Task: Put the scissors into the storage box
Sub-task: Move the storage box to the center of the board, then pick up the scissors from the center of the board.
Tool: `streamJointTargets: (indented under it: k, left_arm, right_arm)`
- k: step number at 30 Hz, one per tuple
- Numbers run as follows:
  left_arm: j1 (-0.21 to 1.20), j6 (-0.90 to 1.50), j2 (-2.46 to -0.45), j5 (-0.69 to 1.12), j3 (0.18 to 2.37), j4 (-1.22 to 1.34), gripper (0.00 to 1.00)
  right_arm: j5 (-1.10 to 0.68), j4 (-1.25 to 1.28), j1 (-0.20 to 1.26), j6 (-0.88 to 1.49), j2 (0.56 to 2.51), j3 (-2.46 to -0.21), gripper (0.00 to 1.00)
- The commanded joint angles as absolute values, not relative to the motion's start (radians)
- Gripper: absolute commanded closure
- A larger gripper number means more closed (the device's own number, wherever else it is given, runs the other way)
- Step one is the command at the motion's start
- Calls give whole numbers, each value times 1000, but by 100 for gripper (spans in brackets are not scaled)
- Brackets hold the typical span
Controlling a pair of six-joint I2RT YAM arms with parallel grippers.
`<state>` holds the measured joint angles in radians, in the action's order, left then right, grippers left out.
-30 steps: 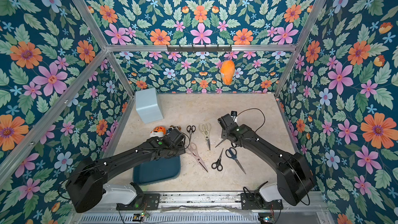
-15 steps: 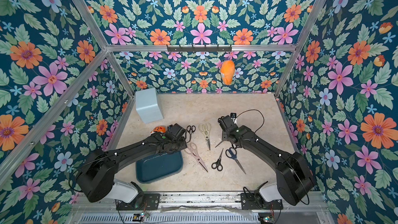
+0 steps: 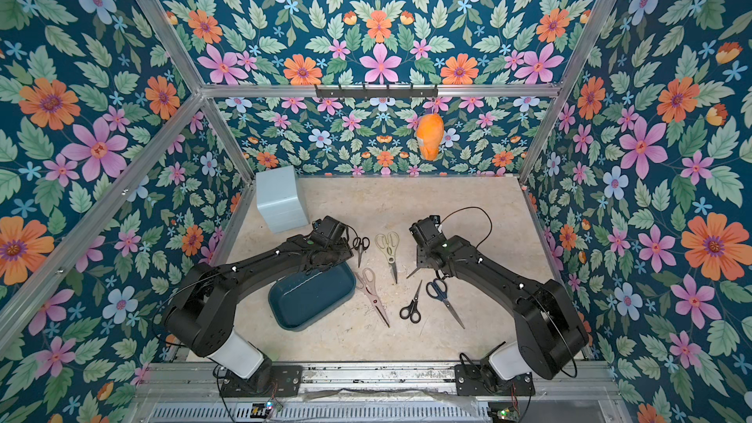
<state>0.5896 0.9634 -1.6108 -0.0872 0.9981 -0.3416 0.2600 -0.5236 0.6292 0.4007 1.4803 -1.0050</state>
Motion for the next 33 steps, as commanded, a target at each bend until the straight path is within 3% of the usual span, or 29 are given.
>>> streamJointTargets:
  k: [1,7,9,10,13,24,33]
  left_arm:
    - [584,946,-1595,-104,1015,-321,30]
    - [584,960,-1509,-58,1028,-302,21]
    - [579,931,-1481,-55,1039,-291,19]
    - [569,909,-1471,-48,1048,-288,18]
    - [503,838,-1454,-4,1057,-251,18]
    - [222,597,-1508,188,1066,-106,16]
    - [125,508,-1434,189,961,-65,14]
  right_arm:
    - [154,-535,635,391,1508,-1040,47]
    - [115,-681,690,442,1680,-1247,53]
    - [87,-734,709,473,1755,-1328,57]
    - [65,-753,718,489,1791,-1368,64]
    - [51,-783,761,510,1877,-1460,68]
    - [78,-931,857,559,2129,-1745,71]
    - [101,-1061,903,618,2231,-1842,74]
